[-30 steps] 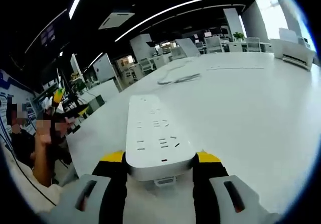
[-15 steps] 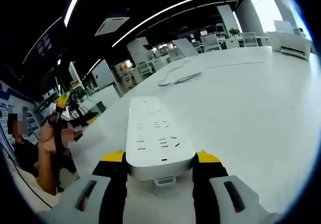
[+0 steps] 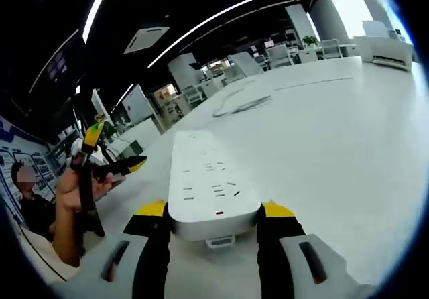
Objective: Pick up the power strip scattered on the table, fix it on the side mounting bracket of the table, and press the switch
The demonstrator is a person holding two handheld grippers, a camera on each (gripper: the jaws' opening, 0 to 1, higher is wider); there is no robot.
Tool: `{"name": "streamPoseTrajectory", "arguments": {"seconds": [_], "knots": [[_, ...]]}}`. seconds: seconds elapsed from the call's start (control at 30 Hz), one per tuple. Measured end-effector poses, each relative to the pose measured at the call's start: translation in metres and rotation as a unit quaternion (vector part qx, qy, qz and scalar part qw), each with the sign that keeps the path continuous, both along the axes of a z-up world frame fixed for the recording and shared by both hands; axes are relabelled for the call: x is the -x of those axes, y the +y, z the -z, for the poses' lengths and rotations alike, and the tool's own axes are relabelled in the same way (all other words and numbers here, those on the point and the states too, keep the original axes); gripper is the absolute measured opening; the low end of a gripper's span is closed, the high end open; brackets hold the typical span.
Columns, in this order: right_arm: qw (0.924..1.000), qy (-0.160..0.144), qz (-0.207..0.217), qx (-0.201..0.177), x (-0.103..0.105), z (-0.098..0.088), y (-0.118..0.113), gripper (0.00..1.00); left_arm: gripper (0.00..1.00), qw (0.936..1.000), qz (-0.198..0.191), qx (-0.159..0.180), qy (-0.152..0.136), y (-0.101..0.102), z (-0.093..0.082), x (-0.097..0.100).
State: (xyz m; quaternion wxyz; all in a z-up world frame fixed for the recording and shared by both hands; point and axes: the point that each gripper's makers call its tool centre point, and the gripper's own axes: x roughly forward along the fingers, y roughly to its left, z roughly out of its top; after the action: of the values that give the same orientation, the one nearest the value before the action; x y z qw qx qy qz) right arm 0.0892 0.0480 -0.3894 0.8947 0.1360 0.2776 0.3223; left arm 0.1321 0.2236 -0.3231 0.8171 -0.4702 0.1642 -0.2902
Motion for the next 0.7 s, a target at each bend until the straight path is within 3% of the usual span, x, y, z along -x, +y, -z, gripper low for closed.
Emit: {"name": "streamPoseTrajectory", "arguments": {"seconds": [0.47,0.7], "knots": [[1.0000,-0.004,0.005,-0.003,0.000,0.000,0.004,0.46,0.76,0.9997,0.010,-0.003,0.023,-0.024,0.012,-0.008],[0.9999,-0.010,0.006,-0.005,0.000,-0.001,0.003,0.46,0.75,0.9993,0.013,-0.001,0.037,-0.032,0.014,-0.024]]}}
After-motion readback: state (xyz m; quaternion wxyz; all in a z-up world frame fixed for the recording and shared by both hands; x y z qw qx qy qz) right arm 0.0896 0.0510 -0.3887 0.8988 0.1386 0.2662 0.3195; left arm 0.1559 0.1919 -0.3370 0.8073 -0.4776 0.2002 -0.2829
